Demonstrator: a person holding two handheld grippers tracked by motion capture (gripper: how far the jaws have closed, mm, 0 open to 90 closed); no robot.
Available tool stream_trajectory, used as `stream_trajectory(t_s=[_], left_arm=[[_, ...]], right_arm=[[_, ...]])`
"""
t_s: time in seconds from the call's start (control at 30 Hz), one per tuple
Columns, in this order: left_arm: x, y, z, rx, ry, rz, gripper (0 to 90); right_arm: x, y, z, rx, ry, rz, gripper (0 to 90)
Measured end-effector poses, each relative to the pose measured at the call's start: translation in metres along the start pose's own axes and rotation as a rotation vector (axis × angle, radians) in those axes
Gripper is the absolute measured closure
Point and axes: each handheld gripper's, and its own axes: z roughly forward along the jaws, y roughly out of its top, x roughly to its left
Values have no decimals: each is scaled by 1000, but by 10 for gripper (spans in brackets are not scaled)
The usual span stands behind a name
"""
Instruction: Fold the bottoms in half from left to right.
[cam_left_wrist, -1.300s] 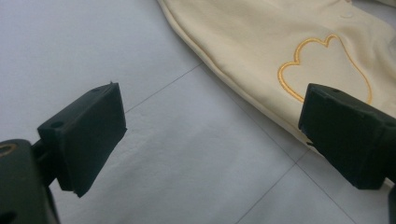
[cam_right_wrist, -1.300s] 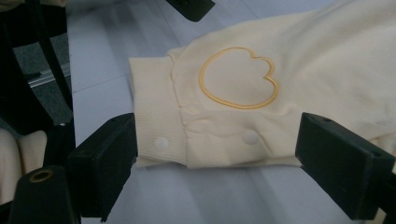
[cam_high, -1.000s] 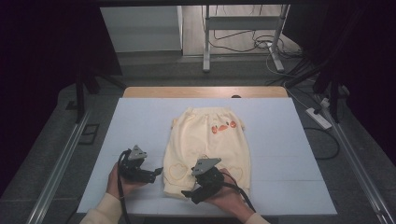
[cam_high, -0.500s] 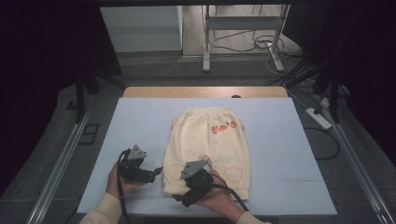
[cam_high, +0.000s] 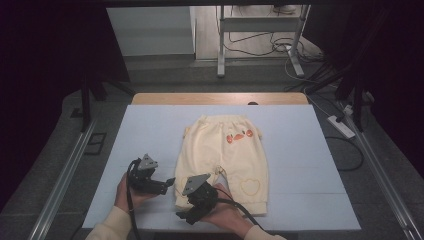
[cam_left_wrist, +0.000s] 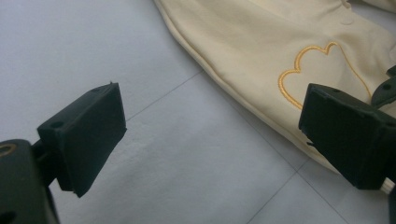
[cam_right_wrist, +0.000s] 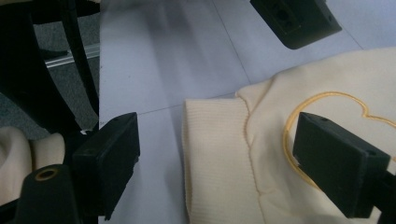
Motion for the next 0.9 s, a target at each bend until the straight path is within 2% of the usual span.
stream_trajectory(t_s=[0.07, 0.17, 0.23, 0.33, 0.4, 0.47, 0.57, 0.77, 0.9], left_arm=[[1, 0, 0, 0, 2, -4, 70], [2, 0, 0, -2, 5, -7, 70], [1, 0, 0, 0, 6, -3, 70], [1, 0, 0, 5, 6, 5, 70], [0, 0, -1, 3, 8, 8, 70], [0, 0, -1, -1, 9, 5, 70], [1, 0, -1, 0, 11, 6, 70], [0, 1, -1, 1, 14, 8, 70], [-1, 1, -1, -2, 15, 10, 70]], right_arm=[[0, 0, 3, -2, 6, 0, 177], [-1, -2, 8, 25, 1, -11, 215], [-1, -2, 9, 47, -22, -26, 251], [1, -2, 9, 51, -37, -32, 293], [3, -2, 10, 68, -46, -59, 325], [5, -3, 10, 70, -57, -64, 346], [3, -3, 9, 63, -69, -58, 432], [1, -4, 4, 63, -114, -75, 678], [-1, -4, 2, 65, -122, -77, 747]])
